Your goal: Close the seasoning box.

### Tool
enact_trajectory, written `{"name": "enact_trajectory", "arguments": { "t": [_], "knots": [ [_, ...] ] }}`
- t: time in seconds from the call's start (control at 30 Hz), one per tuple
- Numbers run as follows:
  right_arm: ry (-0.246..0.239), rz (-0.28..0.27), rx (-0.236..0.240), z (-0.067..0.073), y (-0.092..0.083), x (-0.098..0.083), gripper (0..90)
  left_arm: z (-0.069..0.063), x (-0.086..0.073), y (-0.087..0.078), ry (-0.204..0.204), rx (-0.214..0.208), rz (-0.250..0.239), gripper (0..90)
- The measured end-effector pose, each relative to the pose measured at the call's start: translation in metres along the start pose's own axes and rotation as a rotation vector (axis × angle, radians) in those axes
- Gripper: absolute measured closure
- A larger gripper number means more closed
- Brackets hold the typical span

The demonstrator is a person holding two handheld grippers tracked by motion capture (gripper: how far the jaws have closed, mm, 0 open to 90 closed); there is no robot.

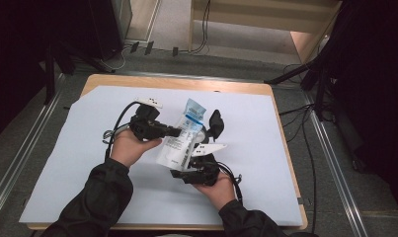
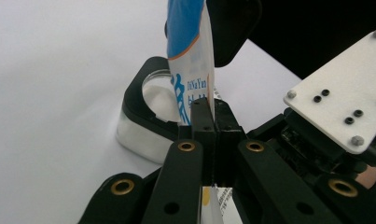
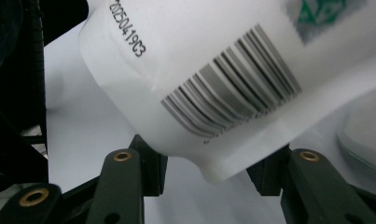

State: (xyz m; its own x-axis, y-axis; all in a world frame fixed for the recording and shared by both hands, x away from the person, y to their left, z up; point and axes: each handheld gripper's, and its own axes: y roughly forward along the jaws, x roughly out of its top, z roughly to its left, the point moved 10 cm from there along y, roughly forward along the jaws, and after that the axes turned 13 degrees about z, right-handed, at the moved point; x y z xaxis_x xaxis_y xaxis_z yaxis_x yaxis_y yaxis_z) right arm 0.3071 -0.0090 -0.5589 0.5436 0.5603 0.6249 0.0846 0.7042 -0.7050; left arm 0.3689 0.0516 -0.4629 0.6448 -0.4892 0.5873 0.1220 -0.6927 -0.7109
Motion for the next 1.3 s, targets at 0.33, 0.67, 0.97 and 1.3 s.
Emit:
{"name": "enact_trajectory", "arguments": {
  "t": [0.33,0.67,0.97,1.3],
  "knots": [
    [0.027,-0.038,-0.008,-0.011,-0.017,-0.003,56.2,0.000,0.002,-0.003,-0.002,0.002,-0.018,90.0],
    [0.014,-0.056,-0.016,-0.010,-0.032,-0.002,59.2,-0.001,0.000,-0.002,0.007,-0.008,-0.006,90.0],
    [0.030,-0.089,-0.052,-0.023,-0.055,-0.003,62.4,0.001,-0.003,-0.004,0.005,-0.002,-0.006,90.0],
    [0.058,-0.121,-0.119,-0.044,-0.080,-0.004,68.8,0.003,-0.005,-0.006,0.000,0.000,-0.013,90.0]
  ]
}}
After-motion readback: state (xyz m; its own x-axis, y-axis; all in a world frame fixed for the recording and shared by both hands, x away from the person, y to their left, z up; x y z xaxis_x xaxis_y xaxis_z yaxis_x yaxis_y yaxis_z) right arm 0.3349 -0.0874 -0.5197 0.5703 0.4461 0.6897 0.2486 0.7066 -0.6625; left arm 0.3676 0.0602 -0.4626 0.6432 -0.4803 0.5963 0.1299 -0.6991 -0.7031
